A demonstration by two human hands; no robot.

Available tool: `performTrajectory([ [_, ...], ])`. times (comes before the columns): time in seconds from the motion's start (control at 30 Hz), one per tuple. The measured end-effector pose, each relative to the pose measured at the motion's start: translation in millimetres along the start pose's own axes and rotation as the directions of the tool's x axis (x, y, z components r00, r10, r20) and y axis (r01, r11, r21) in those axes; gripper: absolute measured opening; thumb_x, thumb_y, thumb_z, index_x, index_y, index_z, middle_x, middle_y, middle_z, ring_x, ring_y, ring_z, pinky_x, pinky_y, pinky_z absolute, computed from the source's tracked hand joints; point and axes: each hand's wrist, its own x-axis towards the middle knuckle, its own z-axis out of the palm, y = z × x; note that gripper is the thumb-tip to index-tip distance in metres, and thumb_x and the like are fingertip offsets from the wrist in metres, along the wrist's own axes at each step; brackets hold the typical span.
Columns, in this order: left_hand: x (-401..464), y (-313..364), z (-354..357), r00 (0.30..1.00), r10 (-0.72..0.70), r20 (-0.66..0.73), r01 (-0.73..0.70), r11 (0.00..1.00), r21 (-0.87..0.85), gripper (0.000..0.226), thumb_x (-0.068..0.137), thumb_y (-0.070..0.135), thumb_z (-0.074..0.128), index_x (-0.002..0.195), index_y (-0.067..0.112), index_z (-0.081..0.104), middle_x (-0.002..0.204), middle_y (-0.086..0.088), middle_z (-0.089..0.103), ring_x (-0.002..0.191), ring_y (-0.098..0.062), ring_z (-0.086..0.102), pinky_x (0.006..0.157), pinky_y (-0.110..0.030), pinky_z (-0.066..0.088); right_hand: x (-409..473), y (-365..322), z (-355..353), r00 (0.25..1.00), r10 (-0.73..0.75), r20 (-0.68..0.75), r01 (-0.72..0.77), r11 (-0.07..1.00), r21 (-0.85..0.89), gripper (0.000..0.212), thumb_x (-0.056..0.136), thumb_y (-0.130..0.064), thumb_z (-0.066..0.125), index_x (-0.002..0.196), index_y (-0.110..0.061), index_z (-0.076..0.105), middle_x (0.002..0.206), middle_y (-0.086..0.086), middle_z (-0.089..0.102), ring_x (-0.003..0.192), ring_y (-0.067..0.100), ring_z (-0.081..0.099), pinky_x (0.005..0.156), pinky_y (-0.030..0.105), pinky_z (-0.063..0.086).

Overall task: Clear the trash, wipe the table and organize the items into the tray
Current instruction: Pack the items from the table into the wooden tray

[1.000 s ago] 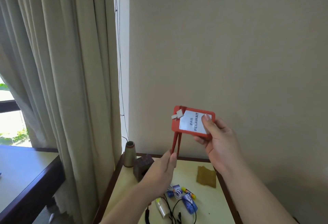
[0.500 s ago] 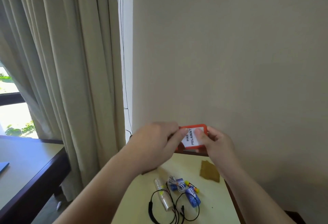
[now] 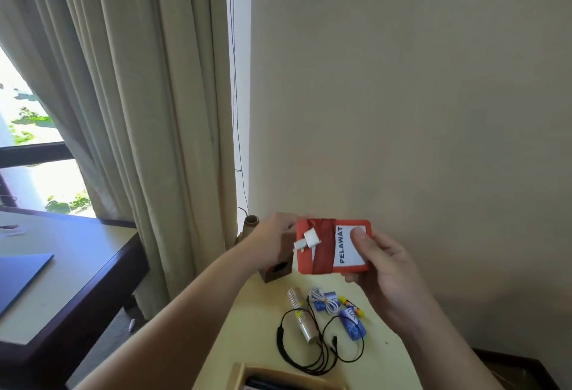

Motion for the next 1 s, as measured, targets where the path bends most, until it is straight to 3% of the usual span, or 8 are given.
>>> performTrajectory([
  [0.07,-9,-17,25,0.999,-0.041,-0.011,0.040,0.998,-0.047,0.018,0.094,0.020,0.059,0.077,0.012,0.057,0.073,-0.009,0.064,0.063,-0.015,0.056,0.070,-0.039,0.061,3,0,5,0.997,-0.037,-0.065,0.039,0.999,0.025,0.031,0.085,-0.033,0.073,0.106,-0.010,0.080,0.092,0.013,0.075,0.072,0.018,0.068,0.054,0.026,0.055],
  [0.13,-27,-15,45,0.990,-0.126,-0.067,0.114,0.979,-0.169,0.033,0.103,0.031,0.053,0.074,0.017,0.058,0.063,0.003,0.058,0.051,-0.006,0.047,0.058,-0.023,0.051,7,2,7,0.990,-0.067,-0.127,0.072,0.997,0.033,0.030,0.086,-0.033,0.074,0.107,-0.012,0.080,0.096,0.012,0.077,0.077,0.018,0.070,0.055,0.027,0.057],
  [0.2,-44,-9,63,0.982,-0.166,-0.093,0.142,0.965,-0.219,0.050,0.109,0.049,0.043,0.069,0.021,0.050,0.053,0.012,0.044,0.044,-0.003,0.036,0.049,-0.023,0.035,11,9,8,0.976,-0.095,-0.196,0.089,0.995,-0.038,0.028,0.089,-0.036,0.075,0.108,-0.015,0.080,0.099,0.010,0.078,0.080,0.018,0.072,0.061,0.030,0.057],
  [0.43,-106,-14,83,0.986,-0.110,-0.125,0.084,0.976,-0.201,0.041,0.108,0.057,0.038,0.090,0.030,0.063,0.060,0.016,0.056,0.052,-0.001,0.048,0.052,-0.021,0.037,9,53,3,0.895,-0.172,-0.412,0.064,0.963,-0.261,0.019,0.097,-0.037,0.071,0.106,-0.022,0.078,0.089,-0.004,0.078,0.082,0.016,0.076,0.065,0.029,0.062],
  [0.57,-125,-15,61,0.996,-0.041,-0.076,0.042,0.999,0.016,0.028,0.107,0.052,0.047,0.094,0.033,0.064,0.077,0.012,0.063,0.066,-0.003,0.058,0.060,-0.023,0.049,-3,83,-1,0.953,-0.158,-0.259,0.010,0.869,-0.494,0.016,0.100,-0.037,0.067,0.093,-0.026,0.077,0.081,-0.004,0.076,0.075,0.014,0.075,0.064,0.030,0.060],
  [0.73,-113,-25,20,0.997,0.076,0.010,-0.073,0.896,0.437,0.040,0.103,0.059,0.048,0.096,0.028,0.072,0.096,0.011,0.059,0.094,-0.006,0.050,0.086,-0.026,0.048,-27,119,14,0.993,0.083,-0.081,-0.115,0.803,-0.585,0.015,0.097,-0.040,0.069,0.098,-0.029,0.078,0.082,-0.007,0.076,0.078,0.009,0.073,0.071,0.030,0.062],
  [0.9,-93,-68,1,0.986,-0.078,0.150,0.061,0.992,0.113,0.042,0.081,0.062,0.080,0.080,0.020,0.077,0.085,-0.001,0.072,0.078,-0.015,0.065,0.071,-0.032,0.056,-50,133,30,0.947,0.320,0.020,-0.296,0.898,-0.326,0.019,0.092,-0.035,0.073,0.101,-0.021,0.082,0.094,0.011,0.079,0.082,0.026,0.076,0.076,0.039,0.061],
  [1.0,-92,-96,9,0.953,-0.168,0.254,0.197,0.976,-0.095,0.047,0.077,0.060,0.085,0.081,0.014,0.075,0.082,-0.009,0.072,0.068,-0.013,0.060,0.066,-0.029,0.047,-61,147,31,0.927,0.371,0.055,-0.348,0.906,-0.242,0.021,0.095,-0.029,0.070,0.107,-0.016,0.081,0.099,0.019,0.077,0.080,0.032,0.073,0.070,0.041,0.062],
])
